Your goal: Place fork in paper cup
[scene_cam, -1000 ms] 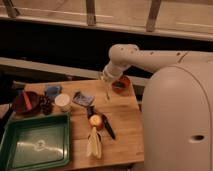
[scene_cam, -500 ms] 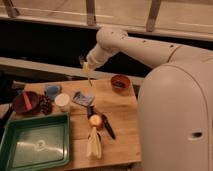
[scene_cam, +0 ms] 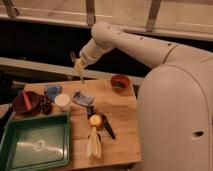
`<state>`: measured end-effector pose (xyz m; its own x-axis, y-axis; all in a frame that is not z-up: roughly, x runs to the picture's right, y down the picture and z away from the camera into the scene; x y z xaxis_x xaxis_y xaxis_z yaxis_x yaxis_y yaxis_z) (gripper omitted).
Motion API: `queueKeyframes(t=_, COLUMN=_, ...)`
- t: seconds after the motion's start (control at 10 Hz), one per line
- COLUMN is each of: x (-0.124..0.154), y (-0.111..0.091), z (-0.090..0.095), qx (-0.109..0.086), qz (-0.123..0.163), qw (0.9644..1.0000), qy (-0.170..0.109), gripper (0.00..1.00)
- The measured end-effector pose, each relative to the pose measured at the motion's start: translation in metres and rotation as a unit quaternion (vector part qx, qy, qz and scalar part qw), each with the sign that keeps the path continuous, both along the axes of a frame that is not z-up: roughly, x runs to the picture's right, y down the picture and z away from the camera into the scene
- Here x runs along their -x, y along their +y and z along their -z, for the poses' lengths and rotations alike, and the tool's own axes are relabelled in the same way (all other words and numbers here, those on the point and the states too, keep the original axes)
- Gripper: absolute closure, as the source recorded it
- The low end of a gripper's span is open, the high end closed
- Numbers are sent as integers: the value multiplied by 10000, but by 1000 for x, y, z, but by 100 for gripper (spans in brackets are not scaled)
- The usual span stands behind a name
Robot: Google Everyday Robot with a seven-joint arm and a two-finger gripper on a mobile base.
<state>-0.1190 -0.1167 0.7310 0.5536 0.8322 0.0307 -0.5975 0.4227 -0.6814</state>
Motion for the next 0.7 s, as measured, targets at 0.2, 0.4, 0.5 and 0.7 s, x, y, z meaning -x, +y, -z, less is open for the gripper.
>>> queueKeyframes(t=0.2, x=2, y=1, z=0, qx=2, qz=10, qw=10000, qy=-7, gripper=100)
queueKeyframes(t=0.4, x=4, y=2, z=-1, qx=4, qz=23, qw=9999, qy=-101, gripper=100)
queueKeyframes(t=0.5, x=13, y=7, z=-1, qx=22, qz=91, qw=9997, qy=-238, gripper=100)
queueKeyframes(t=0.7, x=44, y=28, z=6, qx=67, qz=262, qw=9983, qy=-510, gripper=100)
